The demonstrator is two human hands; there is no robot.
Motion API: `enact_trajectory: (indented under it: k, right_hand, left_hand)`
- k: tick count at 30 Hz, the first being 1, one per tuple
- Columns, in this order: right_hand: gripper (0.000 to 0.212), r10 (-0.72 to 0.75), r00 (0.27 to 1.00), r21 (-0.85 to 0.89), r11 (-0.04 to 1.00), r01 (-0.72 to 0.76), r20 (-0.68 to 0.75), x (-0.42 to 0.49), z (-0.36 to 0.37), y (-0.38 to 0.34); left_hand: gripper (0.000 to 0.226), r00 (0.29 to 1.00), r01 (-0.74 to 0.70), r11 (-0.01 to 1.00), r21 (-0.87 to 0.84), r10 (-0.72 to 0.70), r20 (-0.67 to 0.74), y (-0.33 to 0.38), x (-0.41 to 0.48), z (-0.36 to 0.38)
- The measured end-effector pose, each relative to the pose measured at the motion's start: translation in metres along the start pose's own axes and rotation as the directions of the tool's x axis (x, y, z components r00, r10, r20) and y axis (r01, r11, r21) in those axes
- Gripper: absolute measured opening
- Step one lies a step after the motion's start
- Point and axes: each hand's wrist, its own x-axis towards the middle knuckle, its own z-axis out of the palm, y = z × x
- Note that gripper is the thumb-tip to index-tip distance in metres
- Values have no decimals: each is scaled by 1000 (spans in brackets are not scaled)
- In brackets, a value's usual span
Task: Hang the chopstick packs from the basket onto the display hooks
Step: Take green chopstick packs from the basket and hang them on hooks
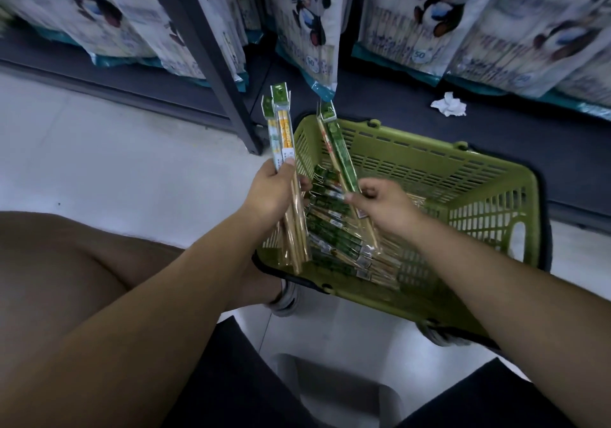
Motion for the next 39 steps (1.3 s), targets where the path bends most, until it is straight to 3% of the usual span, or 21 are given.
enact_trajectory:
  k: [4, 7, 9, 10, 12, 14, 16, 19, 23, 27, 30, 36, 39]
  right_hand:
    - [6, -138, 990, 121, 983, 139, -22, -10, 25, -43]
    - [23, -277, 956, -112, 958, 266, -97, -15, 40, -51]
    - [18, -321, 945, -387, 881, 273, -64, -16, 42, -49]
    - [28, -330, 943, -493, 825, 274, -28, -17, 41, -47]
    - [48, -343, 939, -544, 786, 292, 8, -17, 40, -45]
    - [58, -344, 939, -484, 820, 306, 10, -15, 39, -44]
    - [47, -327, 944, -394, 874, 285, -42, -10, 39, -33]
    - [19, -184, 978, -441, 889, 121, -102, -1, 37, 8]
    - [34, 141, 986, -570, 819, -63, 93, 3, 41, 75]
    - [53, 146, 982, -696, 718, -20, 122, 9, 47, 105]
    - [59, 154, 981, -725, 689, -19, 121, 16, 51, 113]
    - [53, 201, 975, -704, 706, -78, 92, 23, 57, 120]
    - [48, 203, 975, -714, 696, -81, 88, 25, 60, 120]
  left_hand:
    - [30, 998, 60, 997, -38, -59, 32, 2, -9, 17]
    - [36, 999, 34, 996, -84, -32, 26, 4, -14, 24]
    - [37, 1000, 10, 999, -34, -9, 30, 4, -16, 21]
    - [37, 999, -11, 1000, -14, 11, 41, 4, -16, 19]
    - [30, 997, -58, 998, 21, 57, 43, 4, -15, 15]
    - [22, 996, -92, 993, 69, 91, 7, 6, -12, 10]
    - [16, 993, -106, 988, 114, 112, -44, 9, -8, 2]
    - [10, 994, -82, 989, 120, 89, -57, 13, -3, -12]
    - [8, 995, -99, 993, 65, 97, 38, 6, -1, -16]
    - [9, 988, -94, 996, -7, 94, 121, 4, 3, -23]
    - [23, 989, -75, 997, -25, 78, 123, 3, 6, -26]
    - [28, 992, -69, 997, -33, 72, 101, 2, 9, -24]
    - [19, 992, -71, 997, -39, 75, 103, 2, 9, -23]
